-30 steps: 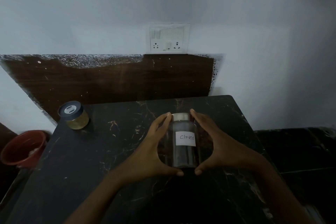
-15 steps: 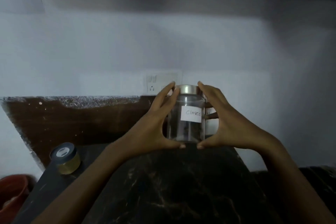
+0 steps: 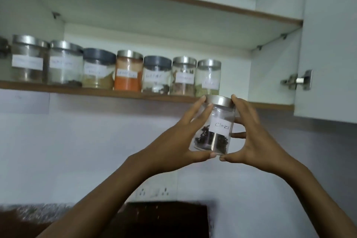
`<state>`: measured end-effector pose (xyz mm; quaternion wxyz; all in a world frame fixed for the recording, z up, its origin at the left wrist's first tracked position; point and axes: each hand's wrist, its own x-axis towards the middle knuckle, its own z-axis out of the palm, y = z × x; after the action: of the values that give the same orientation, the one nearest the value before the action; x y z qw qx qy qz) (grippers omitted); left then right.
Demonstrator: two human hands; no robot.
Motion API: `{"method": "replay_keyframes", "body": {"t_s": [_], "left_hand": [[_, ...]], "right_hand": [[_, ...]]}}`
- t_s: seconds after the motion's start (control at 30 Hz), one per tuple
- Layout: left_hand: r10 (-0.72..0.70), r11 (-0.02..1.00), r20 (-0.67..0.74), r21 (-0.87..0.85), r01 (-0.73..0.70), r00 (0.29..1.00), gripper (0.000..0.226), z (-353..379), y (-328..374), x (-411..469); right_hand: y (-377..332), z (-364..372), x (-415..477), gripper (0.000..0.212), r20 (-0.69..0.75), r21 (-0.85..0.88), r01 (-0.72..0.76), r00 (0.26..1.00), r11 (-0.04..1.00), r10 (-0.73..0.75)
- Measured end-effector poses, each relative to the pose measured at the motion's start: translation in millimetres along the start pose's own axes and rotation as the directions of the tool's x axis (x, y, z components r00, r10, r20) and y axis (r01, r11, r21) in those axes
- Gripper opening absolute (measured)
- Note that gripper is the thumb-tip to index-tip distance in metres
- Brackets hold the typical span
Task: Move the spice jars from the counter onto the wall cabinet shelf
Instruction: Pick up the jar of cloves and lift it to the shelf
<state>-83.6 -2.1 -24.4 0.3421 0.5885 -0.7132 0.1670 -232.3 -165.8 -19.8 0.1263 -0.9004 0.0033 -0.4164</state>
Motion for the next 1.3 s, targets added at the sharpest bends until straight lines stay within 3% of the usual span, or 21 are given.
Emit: {"method": "replay_keyframes", "body": {"t_s": [0.07,0.13,0.2,0.3,0.43,0.7,0.97,1.13,1.3], "left_hand": [[0.006,0.997,-0.006,0.073,-0.006,1.0,0.092,-5.2,-4.0,22.1],[-0.006,0.966,-0.038,0.259,0.015,0.999,0.088,-10.3,-15.5,39.5],[-0.028,0.872,-0.111,0.484,0.079,0.993,0.087,-15.4,-35.7,51.8],[-0.125,0.744,-0.217,0.625,0.236,0.968,0.097,-20.7,-78.9,57.8],[-0.073,0.599,-0.212,0.772,0.213,0.975,0.114,-20.0,-115.7,48.3],[0.003,0.533,-0.214,0.827,0.18,0.977,0.119,-18.3,-126.4,46.6],[0.02,0.501,-0.224,0.846,0.184,0.974,0.122,-14.5,-134.8,49.2],[0.014,0.493,-0.235,0.847,0.198,0.972,0.123,-11.2,-138.8,49.7],[0.025,0.488,-0.241,0.85,0.199,0.97,0.125,-11.2,-140.3,50.8]], "right_hand": [[11.2,-16.5,18.5,0.136,-0.039,-0.029,0.023,0.999,0.999,-0.024],[24.9,-34.0,35.5,0.137,-0.097,-0.061,0.024,0.995,0.998,-0.029],[38.1,-48.5,50.4,0.137,-0.155,-0.121,0.019,0.987,0.992,-0.038],[56.5,-62.4,68.8,0.131,-0.216,-0.183,-0.014,0.976,0.983,-0.027],[73.4,-76.7,87.8,0.126,-0.263,-0.138,-0.06,0.965,0.989,0.021],[97.4,-85.8,123.5,0.122,-0.15,-0.189,-0.093,0.987,0.978,0.065],[112.8,-66.5,137.4,0.123,-0.039,0.04,-0.23,0.972,0.972,0.232],[104.6,-54.8,140.7,0.111,-0.041,0.255,-0.248,0.963,0.935,0.267],[105.1,-45.1,143.4,0.111,-0.07,0.288,-0.238,0.961,0.927,0.268]]}}
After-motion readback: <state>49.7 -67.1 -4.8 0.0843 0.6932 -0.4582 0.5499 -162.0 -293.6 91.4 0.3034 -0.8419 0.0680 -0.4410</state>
